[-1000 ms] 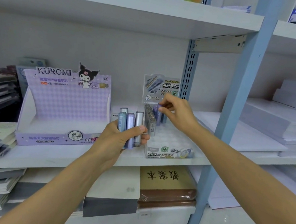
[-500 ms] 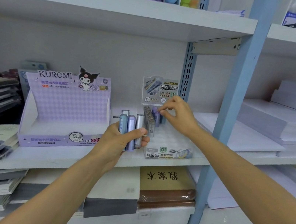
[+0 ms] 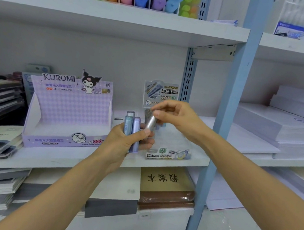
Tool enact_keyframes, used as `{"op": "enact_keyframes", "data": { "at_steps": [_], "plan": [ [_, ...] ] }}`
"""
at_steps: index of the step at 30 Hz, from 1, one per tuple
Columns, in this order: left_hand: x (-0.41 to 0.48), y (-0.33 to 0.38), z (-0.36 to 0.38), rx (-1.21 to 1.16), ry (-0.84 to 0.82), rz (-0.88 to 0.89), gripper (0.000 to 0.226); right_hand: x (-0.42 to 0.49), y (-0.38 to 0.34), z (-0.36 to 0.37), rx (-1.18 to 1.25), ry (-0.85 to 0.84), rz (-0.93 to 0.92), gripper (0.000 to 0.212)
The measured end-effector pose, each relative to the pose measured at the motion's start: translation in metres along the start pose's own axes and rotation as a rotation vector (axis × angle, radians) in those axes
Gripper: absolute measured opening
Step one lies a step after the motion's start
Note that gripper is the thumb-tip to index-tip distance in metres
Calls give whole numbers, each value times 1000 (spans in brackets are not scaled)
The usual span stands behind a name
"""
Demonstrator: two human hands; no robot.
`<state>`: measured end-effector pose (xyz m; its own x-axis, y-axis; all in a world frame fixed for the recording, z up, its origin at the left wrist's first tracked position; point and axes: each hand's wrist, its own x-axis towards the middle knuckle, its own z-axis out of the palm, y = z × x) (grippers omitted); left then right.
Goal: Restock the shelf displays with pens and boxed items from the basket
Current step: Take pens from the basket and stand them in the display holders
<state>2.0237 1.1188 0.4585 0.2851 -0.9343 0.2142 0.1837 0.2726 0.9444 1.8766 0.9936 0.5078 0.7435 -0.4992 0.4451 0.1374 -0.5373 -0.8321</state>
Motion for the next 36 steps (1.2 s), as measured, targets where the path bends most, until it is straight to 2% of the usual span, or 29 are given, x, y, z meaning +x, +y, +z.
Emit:
{"op": "enact_keyframes", "data": {
  "at_steps": [3, 7, 11, 14, 16, 17, 19, 21, 25, 31, 33, 36],
  "plan": [
    [-4, 3, -5, -43, 80, -7, 40, -5, 0, -5, 163, 140, -29, 15],
    [-6, 7, -6, -115, 174, 46, 18, -21, 8, 6, 160, 102, 10, 20],
    [-11, 8, 0, -124, 211, 99, 7, -37, 15, 28, 115, 95, 45, 26],
    [-13, 7, 4, -61, 249, 135, 8, -42, 15, 38, 74, 36, 84, 27],
    [-14, 7, 4, 12, 254, 158, 10, -43, 10, 38, 60, 12, 71, 19],
    [-15, 7, 4, 47, 237, 160, 11, -42, 7, 37, 34, 35, 44, 15],
    [-17, 6, 4, 115, 181, 151, 16, -38, 1, 34, -18, 90, -4, 19],
    [-18, 5, 5, 190, 139, 143, 21, -34, -4, 33, -52, 63, -13, 23],
    [-17, 4, 6, 222, 131, 146, 20, -28, -6, 31, -88, 1, -18, 17],
    [-15, 7, -3, 11, 92, -49, 11, -18, 2, 12, -42, 338, -98, 14],
    [-15, 7, -5, -54, 54, -119, 9, -16, 8, 9, -122, 382, -103, 13],
    [-17, 7, -8, -97, 20, -184, 4, -16, 20, 17, -235, 361, -82, 13]
  ]
}}
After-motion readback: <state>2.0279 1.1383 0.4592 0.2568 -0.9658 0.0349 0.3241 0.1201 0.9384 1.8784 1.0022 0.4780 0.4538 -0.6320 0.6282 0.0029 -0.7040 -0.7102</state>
